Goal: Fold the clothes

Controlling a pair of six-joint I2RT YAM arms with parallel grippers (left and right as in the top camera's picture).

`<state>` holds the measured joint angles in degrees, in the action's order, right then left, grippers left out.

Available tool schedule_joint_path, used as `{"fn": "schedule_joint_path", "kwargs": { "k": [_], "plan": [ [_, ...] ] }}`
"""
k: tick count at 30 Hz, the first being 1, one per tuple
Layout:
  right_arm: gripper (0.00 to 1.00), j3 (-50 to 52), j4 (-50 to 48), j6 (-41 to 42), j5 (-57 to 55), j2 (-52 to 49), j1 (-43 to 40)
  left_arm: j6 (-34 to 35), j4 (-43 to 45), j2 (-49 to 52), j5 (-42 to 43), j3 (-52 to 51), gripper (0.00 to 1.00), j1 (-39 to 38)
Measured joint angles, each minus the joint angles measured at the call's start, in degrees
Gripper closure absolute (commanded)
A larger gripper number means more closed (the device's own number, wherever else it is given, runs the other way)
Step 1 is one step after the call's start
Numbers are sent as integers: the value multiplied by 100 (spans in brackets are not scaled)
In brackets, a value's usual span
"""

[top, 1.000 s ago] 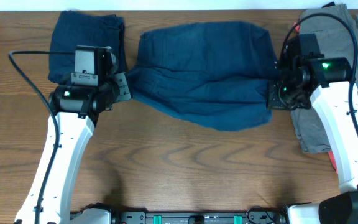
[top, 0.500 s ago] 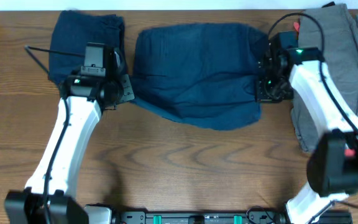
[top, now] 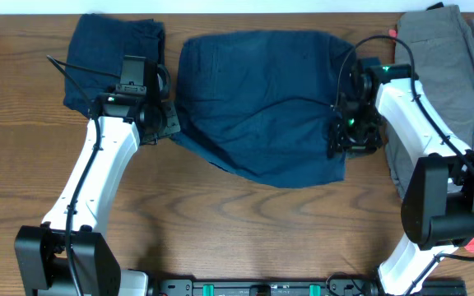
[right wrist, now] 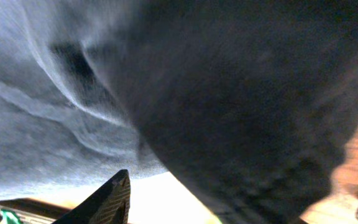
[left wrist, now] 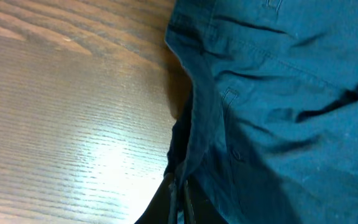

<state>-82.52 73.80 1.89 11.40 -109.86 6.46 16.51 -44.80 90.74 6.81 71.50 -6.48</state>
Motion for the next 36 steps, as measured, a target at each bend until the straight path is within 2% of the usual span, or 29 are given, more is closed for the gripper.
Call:
{"fn": "schedule_joint_path", "kwargs": {
  "k": [5, 11, 23, 24, 28, 36],
  "plan": [
    [55, 686, -151, 9, 68, 0, 168, 0, 7, 0, -35, 0, 94, -2],
    [57, 1534, -861, 195, 96, 0, 249, 0, 11, 0, -46, 0, 94, 0],
    [61, 2068, -1985, 881, -293, 297, 251, 0, 13, 0, -83, 0, 94, -2],
    [66, 2129, -2061, 946, -326, 348, 258, 0, 13, 0, -83, 0, 94, -2],
    [98, 2326, -2264, 1165, -573, 496, 319, 0, 13, 0, -81, 0, 94, -2],
    [99, 2306, -2026, 1368, -564, 535, 304, 0, -90, -11, -83, 0, 94, -2]
  ]
}}
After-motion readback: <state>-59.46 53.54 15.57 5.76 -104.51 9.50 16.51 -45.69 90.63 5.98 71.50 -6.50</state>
